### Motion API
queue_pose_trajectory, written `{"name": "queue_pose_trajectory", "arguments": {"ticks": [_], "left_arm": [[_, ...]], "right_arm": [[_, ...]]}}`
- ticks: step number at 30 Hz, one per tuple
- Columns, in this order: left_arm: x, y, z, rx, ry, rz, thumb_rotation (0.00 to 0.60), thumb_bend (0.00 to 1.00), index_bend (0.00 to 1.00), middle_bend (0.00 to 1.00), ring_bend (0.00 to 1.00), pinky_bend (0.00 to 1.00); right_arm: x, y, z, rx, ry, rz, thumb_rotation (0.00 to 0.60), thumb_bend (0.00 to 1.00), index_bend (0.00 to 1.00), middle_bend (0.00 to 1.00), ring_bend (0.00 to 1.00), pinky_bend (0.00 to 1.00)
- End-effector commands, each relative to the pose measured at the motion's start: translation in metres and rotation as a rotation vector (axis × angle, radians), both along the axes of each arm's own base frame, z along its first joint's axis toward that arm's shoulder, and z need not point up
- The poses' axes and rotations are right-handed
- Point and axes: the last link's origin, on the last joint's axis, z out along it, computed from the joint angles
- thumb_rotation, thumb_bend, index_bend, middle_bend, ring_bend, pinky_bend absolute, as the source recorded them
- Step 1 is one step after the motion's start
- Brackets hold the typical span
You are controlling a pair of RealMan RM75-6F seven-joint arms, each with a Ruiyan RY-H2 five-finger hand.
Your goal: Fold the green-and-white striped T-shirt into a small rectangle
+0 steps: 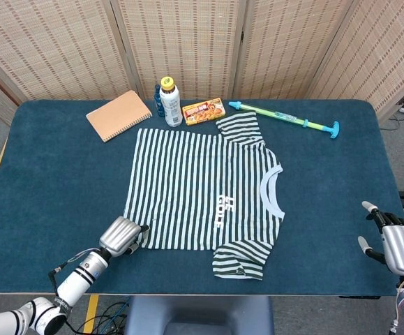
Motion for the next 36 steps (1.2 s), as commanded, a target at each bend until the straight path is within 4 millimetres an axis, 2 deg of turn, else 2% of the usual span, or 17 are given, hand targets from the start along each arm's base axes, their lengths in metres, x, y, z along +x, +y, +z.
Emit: {"name": "queue_pose_trajectory", "arguments": {"ticks": [1, 14, 28, 36], "left_arm": [[0.0, 0.0, -0.001, -0.008, 0.016, -0.003, 0.6, 0.32, 0.53, 0.9, 0.84, 0.95], [0.003, -0.001, -0.002, 0.004, 0.028, -0.018, 0.6, 0.39, 0.55, 0.9, 0.84, 0.95], [0.003, 0.0, -0.003, 0.031, 0.049, -0.012, 0.6, 0.51, 0.59, 0.91, 0.85, 0.95], [0.009, -0.005, 0.003, 0.051, 0.031, -0.018, 0.6, 0.52, 0.61, 0.91, 0.85, 0.95]], "right_arm": [[0.0, 0.0, 0.0, 0.0, -0.001, 0.0, 0.6, 0.29, 0.16, 0.39, 0.38, 0.43], [-0.002, -0.001, -0.002, 0.003, -0.008, 0.001, 0.6, 0.29, 0.16, 0.4, 0.4, 0.43], [-0.002, 0.0, -0.003, 0.003, -0.011, 0.003, 0.6, 0.29, 0.16, 0.42, 0.41, 0.43], [0.022, -0.012, -0.017, 0.078, -0.014, 0.146, 0.6, 0.29, 0.17, 0.42, 0.41, 0.43]]}}
